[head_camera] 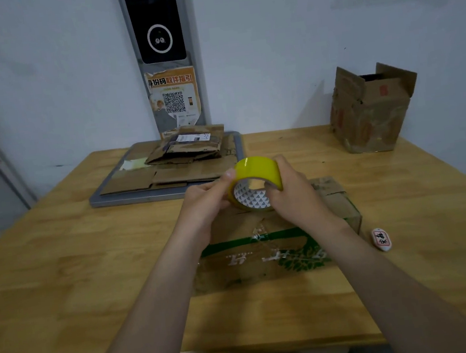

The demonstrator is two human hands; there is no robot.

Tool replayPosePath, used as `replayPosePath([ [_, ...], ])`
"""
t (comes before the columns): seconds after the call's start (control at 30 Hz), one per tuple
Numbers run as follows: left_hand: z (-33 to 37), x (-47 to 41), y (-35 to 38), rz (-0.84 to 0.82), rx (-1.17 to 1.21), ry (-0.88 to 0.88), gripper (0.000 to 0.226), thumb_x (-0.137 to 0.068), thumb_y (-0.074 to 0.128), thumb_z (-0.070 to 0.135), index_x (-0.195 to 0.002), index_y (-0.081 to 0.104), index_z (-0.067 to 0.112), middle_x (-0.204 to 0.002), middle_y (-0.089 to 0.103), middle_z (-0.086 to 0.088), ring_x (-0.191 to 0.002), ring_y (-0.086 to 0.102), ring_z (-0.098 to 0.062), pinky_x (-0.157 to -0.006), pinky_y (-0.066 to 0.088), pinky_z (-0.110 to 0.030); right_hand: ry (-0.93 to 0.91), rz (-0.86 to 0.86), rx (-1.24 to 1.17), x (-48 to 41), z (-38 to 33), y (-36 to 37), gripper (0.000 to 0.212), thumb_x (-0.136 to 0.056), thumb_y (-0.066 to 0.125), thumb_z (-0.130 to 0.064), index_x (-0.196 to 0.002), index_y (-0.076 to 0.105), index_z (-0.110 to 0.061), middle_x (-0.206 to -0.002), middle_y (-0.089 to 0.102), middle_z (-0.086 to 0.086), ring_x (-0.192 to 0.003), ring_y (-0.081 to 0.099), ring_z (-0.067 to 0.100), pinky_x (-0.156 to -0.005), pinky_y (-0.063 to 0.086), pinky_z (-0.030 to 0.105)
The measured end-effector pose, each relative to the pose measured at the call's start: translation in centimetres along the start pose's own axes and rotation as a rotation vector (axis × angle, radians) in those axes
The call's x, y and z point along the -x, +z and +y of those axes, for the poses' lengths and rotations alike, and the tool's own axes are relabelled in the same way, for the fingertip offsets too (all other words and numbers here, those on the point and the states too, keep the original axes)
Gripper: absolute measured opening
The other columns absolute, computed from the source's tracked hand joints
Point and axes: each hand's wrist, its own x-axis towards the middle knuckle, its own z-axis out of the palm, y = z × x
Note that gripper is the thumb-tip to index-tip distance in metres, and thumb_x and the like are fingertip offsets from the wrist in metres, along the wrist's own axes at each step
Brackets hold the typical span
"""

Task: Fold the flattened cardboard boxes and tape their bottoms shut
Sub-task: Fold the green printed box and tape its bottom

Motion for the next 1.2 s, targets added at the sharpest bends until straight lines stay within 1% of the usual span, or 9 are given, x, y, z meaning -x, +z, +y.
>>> replayPosePath([
  [0.13, 1.5, -0.6, 0.0, 0.069, -0.033, -0.108, 0.064, -0.090, 0.075, 0.050, -0.134, 0.057, 0.007, -0.112, 0.074, -0.006, -0.081, 0.077, -0.020, -0.057, 0.056, -0.027, 0.022, 0.006, -0.081, 0.2, 0.1, -0.1, 0.022, -0.098, 0.057, -0.014, -0.107, 0.044, -0.030, -0.079, 0.057, 0.008, -0.064, 0.056, 0.020, -0.052, 0.039, 0.035],
  [0.2, 1.7, -0.6, -0.2, 0.091, 0.012, -0.114, 0.064, -0.092, 0.077, 0.035, -0.140, 0.047, 0.005, -0.112, 0.073, -0.010, -0.076, 0.078, -0.022, -0.050, 0.057, -0.026, 0.033, 0.031, -0.142, 0.3, 0.0, -0.3, 0.019, -0.097, 0.056, -0.010, -0.099, 0.049, -0.028, -0.080, 0.056, 0.012, -0.062, 0.053, 0.014, -0.050, 0.036, 0.026],
  [0.33, 1.0, -0.7, -0.5, 0.103, 0.087, -0.057, 0.060, -0.092, 0.078, 0.015, -0.133, 0.035, 0.013, -0.101, 0.074, -0.013, -0.067, 0.077, -0.018, -0.055, 0.061, -0.028, 0.053, 0.058, -0.182, 0.1, -0.4, -0.7, 0.020, -0.097, 0.054, -0.008, -0.090, 0.052, -0.026, -0.074, 0.051, 0.008, -0.056, 0.046, 0.007, -0.047, 0.033, 0.021],
  [0.43, 0.4, -0.8, -0.6, 0.150, 0.058, 0.015, 0.051, -0.092, 0.078, 0.013, -0.125, 0.039, 0.017, -0.102, 0.072, -0.011, -0.083, 0.075, -0.019, -0.059, 0.060, -0.027, 0.091, 0.109, -0.186, -0.1, -0.8, -0.6, 0.021, -0.099, 0.058, -0.016, -0.085, 0.050, -0.029, -0.071, 0.050, -0.003, -0.056, 0.046, 0.003, -0.054, 0.036, 0.028],
  [0.57, -0.4, 0.0, -1.7, 0.260, -0.280, 0.220, 0.039, -0.093, 0.077, 0.028, -0.110, 0.042, 0.026, -0.085, 0.074, 0.000, -0.083, 0.069, -0.011, -0.064, 0.044, -0.026, 0.104, 0.038, 0.000, 0.5, -0.8, 0.1, 0.010, -0.099, 0.058, -0.027, -0.094, 0.052, -0.032, -0.084, 0.059, 0.000, -0.083, 0.058, 0.022, -0.078, 0.045, 0.047],
  [0.67, -1.2, 0.5, -2.3, 0.238, -0.255, 0.200, 0.039, -0.093, 0.076, 0.031, -0.113, 0.045, 0.023, -0.078, 0.071, 0.003, -0.080, 0.066, -0.008, -0.064, 0.039, -0.026, 0.164, -0.010, 0.297, 0.6, -0.7, -0.1, 0.017, -0.099, 0.047, -0.046, -0.112, 0.053, -0.038, -0.111, 0.060, -0.009, -0.122, 0.047, 0.030, -0.109, 0.014, 0.070],
  [0.8, -1.2, 0.3, -2.1, 0.220, -0.192, 0.169, 0.034, -0.093, 0.076, 0.029, -0.109, 0.046, 0.027, -0.083, 0.074, 0.000, -0.085, 0.069, -0.009, -0.068, 0.043, -0.027, 0.270, -0.192, 0.400, 0.3, -0.1, -1.2, 0.051, -0.095, 0.029, -0.069, -0.136, 0.049, -0.044, -0.154, 0.040, -0.008, -0.149, 0.019, 0.046, -0.106, -0.003, 0.083],
  [1.1, -1.9, -0.8, -0.3, 0.202, -0.286, 0.204, 0.035, -0.092, 0.077, 0.032, -0.099, 0.042, 0.035, -0.089, 0.077, -0.003, -0.088, 0.072, -0.014, -0.078, 0.055, -0.036, 0.282, -0.226, 0.323, -0.1, 0.4, -3.7, 0.047, -0.092, 0.025, -0.071, -0.097, 0.058, -0.037, -0.126, 0.056, 0.000, -0.131, 0.042, 0.047, -0.111, 0.020, 0.071],
  [1.2, -1.7, -1.3, -0.1, 0.215, -0.297, 0.200, 0.036, -0.091, 0.078, 0.035, -0.098, 0.043, 0.036, -0.083, 0.076, 0.003, -0.086, 0.071, -0.011, -0.073, 0.052, -0.035, 0.307, -0.155, 0.420, 0.3, 0.0, -4.0, 0.047, -0.094, 0.023, -0.069, -0.102, 0.058, -0.039, -0.139, 0.049, -0.007, -0.132, 0.039, 0.043, -0.104, 0.018, 0.078],
])
